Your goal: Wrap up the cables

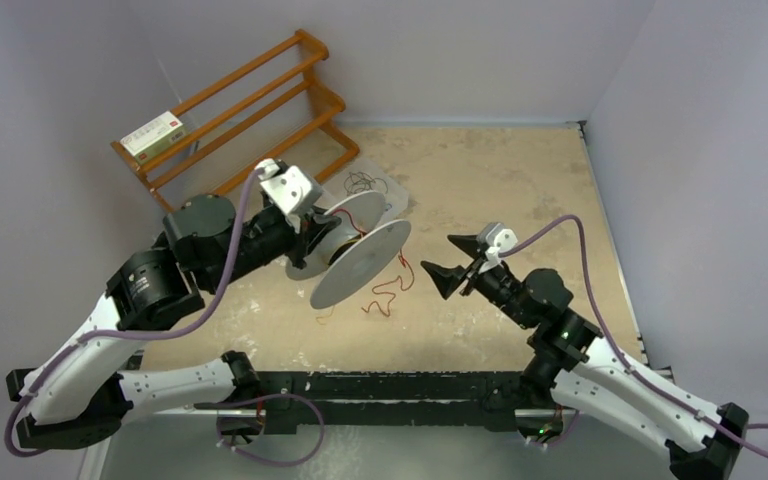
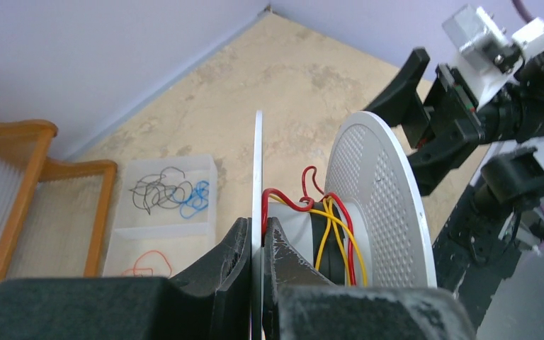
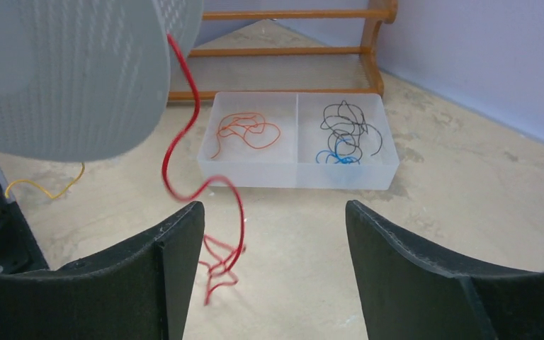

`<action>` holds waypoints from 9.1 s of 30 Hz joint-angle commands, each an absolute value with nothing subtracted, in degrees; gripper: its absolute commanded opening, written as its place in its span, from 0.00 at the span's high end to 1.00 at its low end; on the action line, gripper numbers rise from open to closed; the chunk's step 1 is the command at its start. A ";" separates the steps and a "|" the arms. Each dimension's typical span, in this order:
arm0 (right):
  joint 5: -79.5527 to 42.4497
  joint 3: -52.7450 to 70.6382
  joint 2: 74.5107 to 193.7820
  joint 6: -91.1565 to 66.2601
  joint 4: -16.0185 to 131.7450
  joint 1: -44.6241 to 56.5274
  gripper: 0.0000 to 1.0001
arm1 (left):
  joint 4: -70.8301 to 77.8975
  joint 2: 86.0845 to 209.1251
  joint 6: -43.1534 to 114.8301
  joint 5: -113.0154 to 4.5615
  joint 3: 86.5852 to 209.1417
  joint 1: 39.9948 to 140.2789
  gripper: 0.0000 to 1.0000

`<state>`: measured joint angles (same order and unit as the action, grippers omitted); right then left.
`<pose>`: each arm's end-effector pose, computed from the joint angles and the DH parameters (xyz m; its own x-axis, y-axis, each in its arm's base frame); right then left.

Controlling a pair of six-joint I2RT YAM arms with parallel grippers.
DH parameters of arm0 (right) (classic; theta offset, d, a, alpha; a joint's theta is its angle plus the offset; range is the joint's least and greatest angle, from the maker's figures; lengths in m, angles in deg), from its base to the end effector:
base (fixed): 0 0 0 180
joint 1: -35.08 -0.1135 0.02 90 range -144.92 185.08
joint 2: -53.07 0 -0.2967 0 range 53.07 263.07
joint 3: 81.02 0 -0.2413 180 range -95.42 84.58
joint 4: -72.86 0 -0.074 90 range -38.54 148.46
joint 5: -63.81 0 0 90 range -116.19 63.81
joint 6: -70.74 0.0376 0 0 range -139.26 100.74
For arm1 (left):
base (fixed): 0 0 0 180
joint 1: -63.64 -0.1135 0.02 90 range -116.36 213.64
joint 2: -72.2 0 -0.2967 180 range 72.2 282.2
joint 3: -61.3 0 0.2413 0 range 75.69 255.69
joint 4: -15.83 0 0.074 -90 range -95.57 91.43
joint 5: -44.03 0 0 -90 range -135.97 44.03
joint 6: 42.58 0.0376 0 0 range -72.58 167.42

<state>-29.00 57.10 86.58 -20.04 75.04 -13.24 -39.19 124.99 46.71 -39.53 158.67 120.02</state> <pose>0.0818 0.0892 0.3329 0.1315 0.1272 -0.9831 -0.7122 0.7020 -0.0044 0.0710 -0.0992 0.4990 -0.1098 0.1429 -0.9836 0.7651 0.6439 0.0081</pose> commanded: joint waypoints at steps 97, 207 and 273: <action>-25.60 46.53 116.27 -16.75 102.92 -41.42 1.00 | -9.64 149.72 57.92 17.41 159.40 119.95 1.00; -55.75 64.59 108.12 -10.31 108.89 -33.92 0.39 | 1.95 126.38 36.95 -6.16 158.65 130.96 1.00; -12.97 56.69 128.06 -27.18 132.24 -14.71 0.65 | -5.43 127.66 34.99 -9.20 165.42 130.96 1.00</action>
<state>-14.34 59.26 128.00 -27.78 128.06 -15.07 -10.69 128.93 36.76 -8.05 162.13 131.16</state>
